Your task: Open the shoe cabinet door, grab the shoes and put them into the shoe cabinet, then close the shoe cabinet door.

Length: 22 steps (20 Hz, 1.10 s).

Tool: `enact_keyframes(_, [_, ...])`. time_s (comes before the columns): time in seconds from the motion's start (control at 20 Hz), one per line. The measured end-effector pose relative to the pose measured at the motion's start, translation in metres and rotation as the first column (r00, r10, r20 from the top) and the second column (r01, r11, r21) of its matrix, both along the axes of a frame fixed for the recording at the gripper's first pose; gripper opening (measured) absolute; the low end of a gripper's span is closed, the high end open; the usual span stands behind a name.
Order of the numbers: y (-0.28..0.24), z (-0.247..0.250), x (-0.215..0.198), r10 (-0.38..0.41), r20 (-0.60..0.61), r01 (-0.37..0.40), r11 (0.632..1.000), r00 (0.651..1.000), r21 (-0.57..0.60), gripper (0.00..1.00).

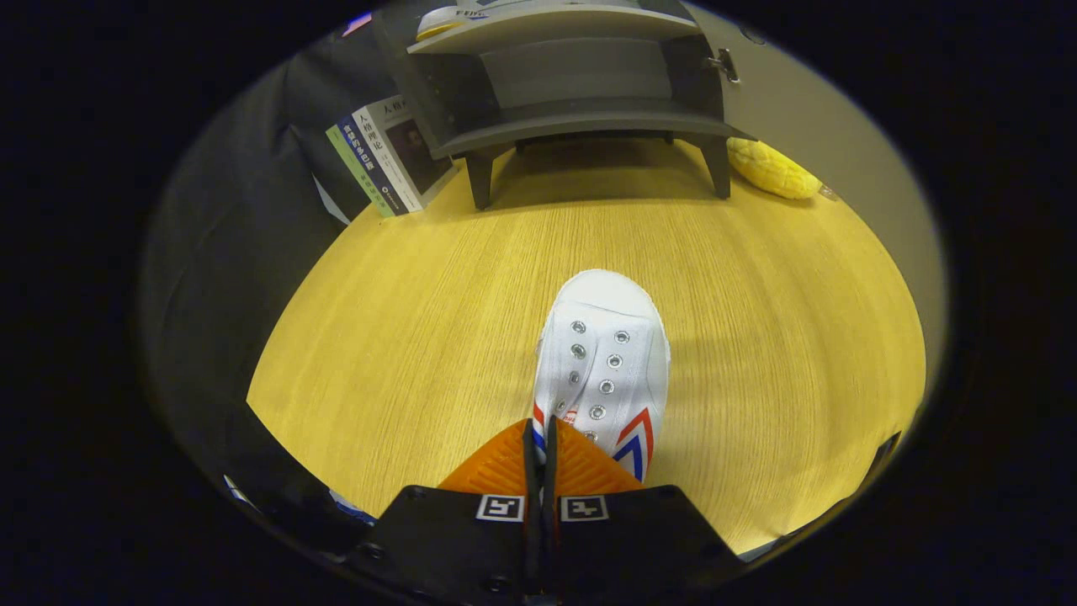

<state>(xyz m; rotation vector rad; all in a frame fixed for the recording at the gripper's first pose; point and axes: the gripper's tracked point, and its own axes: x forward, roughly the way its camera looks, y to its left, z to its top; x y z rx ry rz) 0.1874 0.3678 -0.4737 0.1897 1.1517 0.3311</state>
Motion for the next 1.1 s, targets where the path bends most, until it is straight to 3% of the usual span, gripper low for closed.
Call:
enact_keyframes(0.55, [0.015,0.072,0.05,-0.115,0.114,0.091,0.975,0.987,0.202,0.01])
enact_keyframes(1.1, [0.022,0.193,0.133,-0.194,0.315,0.069,0.928,0.929,0.367,0.01])
